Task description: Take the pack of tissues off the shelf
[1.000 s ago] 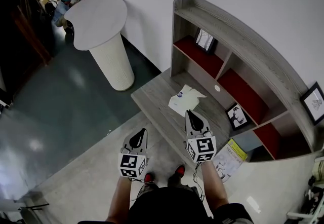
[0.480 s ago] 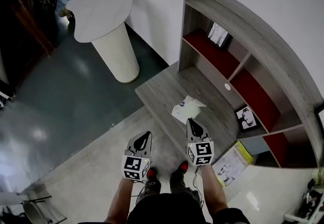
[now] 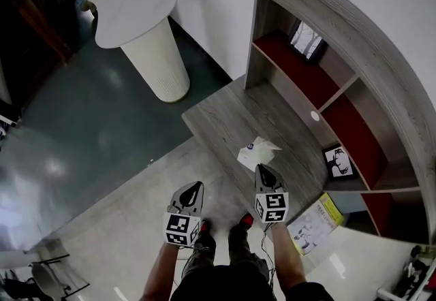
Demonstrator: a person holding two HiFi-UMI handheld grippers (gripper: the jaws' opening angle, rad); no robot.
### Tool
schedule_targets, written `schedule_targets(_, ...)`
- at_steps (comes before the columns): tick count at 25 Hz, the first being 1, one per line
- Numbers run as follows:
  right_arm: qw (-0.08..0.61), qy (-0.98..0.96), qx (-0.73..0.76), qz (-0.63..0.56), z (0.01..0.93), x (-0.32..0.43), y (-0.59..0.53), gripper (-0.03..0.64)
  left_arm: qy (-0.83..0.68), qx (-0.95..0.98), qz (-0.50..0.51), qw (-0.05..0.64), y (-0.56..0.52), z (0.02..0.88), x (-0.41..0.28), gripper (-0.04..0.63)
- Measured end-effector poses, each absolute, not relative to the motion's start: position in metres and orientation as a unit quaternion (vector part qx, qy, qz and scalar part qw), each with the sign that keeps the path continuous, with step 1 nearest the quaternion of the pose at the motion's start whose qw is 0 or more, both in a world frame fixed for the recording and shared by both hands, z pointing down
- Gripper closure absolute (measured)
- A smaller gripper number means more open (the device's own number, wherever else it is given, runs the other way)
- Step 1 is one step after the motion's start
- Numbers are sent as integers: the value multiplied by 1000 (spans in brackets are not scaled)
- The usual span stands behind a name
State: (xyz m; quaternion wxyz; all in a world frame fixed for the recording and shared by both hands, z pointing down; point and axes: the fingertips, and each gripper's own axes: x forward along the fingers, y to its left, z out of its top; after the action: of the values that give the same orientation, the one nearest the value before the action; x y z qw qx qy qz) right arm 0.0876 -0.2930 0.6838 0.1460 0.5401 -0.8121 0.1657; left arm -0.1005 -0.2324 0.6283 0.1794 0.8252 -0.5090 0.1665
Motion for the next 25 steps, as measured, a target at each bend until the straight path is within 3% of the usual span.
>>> schedule_targets(25, 193, -806, 520, 206, 783, 78, -292, 588, -511, 802, 194, 241, -220, 693, -93, 588)
